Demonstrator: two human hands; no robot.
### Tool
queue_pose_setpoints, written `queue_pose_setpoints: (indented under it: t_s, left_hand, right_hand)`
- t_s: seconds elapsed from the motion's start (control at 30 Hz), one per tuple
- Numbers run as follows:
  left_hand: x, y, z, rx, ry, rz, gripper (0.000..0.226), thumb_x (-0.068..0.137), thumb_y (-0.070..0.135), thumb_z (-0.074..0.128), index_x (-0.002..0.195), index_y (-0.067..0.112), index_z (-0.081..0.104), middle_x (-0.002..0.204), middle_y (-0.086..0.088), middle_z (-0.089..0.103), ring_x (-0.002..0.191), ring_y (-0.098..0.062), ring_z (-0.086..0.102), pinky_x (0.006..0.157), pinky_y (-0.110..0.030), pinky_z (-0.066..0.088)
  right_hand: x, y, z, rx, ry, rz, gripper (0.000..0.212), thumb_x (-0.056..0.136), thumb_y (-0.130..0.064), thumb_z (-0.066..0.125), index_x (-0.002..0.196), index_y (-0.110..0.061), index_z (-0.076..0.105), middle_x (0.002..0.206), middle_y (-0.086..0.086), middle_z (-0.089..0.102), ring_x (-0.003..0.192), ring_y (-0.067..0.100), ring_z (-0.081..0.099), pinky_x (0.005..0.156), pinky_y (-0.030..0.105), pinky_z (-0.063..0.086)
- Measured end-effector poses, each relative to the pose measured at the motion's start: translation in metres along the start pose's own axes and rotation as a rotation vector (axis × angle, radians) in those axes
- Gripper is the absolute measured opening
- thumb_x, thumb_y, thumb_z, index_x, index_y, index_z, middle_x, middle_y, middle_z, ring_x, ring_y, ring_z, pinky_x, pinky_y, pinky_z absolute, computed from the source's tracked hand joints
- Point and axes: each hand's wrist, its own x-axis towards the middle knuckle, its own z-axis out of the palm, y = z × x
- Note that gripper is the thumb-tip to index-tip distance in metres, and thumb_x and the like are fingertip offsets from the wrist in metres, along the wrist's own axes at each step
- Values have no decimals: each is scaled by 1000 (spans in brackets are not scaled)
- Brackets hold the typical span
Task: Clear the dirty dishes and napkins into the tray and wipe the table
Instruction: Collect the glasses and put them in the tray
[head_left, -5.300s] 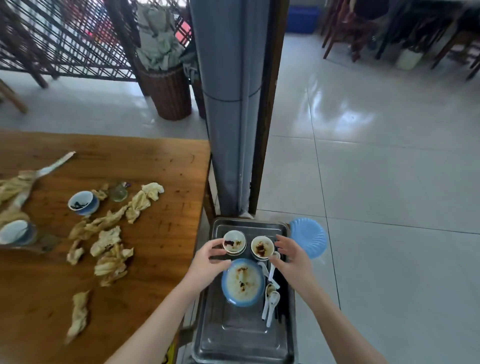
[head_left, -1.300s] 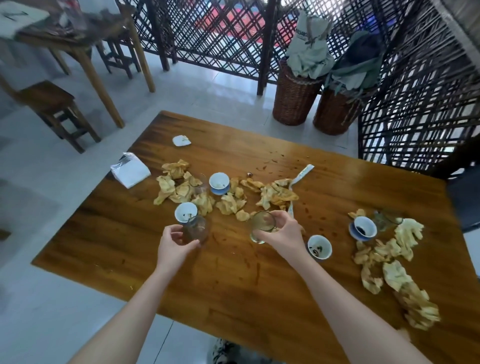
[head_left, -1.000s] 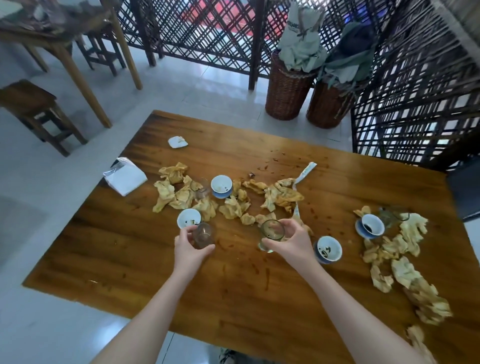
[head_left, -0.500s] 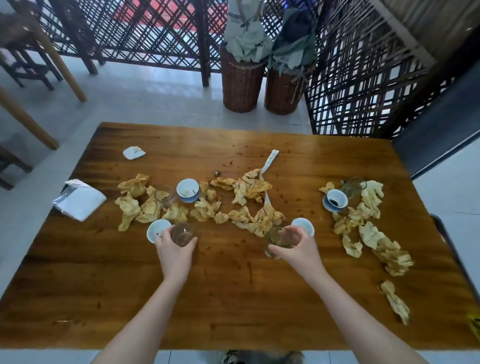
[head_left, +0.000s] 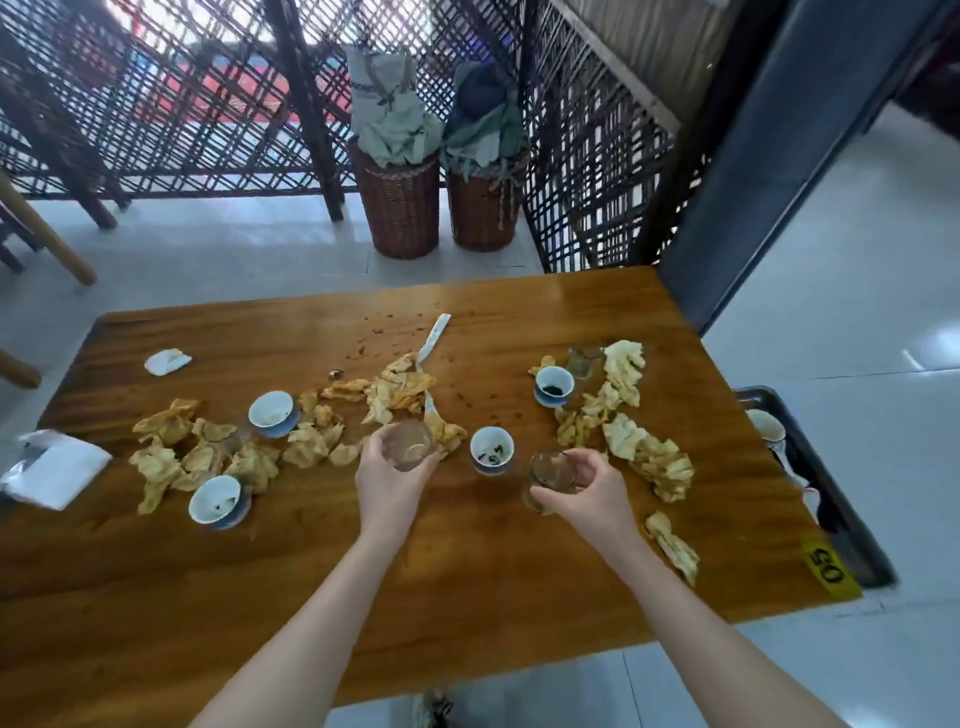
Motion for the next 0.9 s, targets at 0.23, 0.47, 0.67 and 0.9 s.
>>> queue_pose_setpoints:
  t_s: [0.23, 0.47, 0.67, 0.9]
  left_hand:
    - [-56, 41, 90, -9, -145, 28, 57, 69, 24, 87, 119, 22, 58, 100, 17, 61, 85, 10, 56, 65, -1, 40]
    - [-116, 79, 176, -10, -254, 99, 60, 69, 25, 86, 122, 23, 57, 104, 15, 62, 97, -8, 59, 71, -10, 41]
    - [-157, 106, 242, 2, -346, 128, 59, 69, 26, 87, 120, 25, 58, 101, 19, 61, 97, -5, 58, 70, -5, 37]
    - [-188, 135, 314, 30, -468, 171, 62, 70, 29, 86, 125, 26, 56, 109, 15, 59, 102, -5, 55, 72, -5, 36]
  right_hand:
    - [-17, 42, -99, 16, 102, 32, 66, 57, -37, 89, 111, -29, 52, 103, -16, 61, 98, 0, 58, 78, 9, 47]
    - [-49, 90, -198, 83, 182, 59, 65, 58, -30, 90, 111, -25, 53, 99, -18, 61, 96, -6, 59, 72, 3, 46]
    - [-65, 119, -252, 147, 276, 103, 65, 58, -25, 90, 112, -22, 55, 101, -13, 65, 90, -8, 61, 73, 6, 48]
    - [-74, 149, -312, 201, 374, 130, 60, 59, -18, 89, 109, -22, 55, 105, -5, 67, 98, 5, 64, 86, 25, 54]
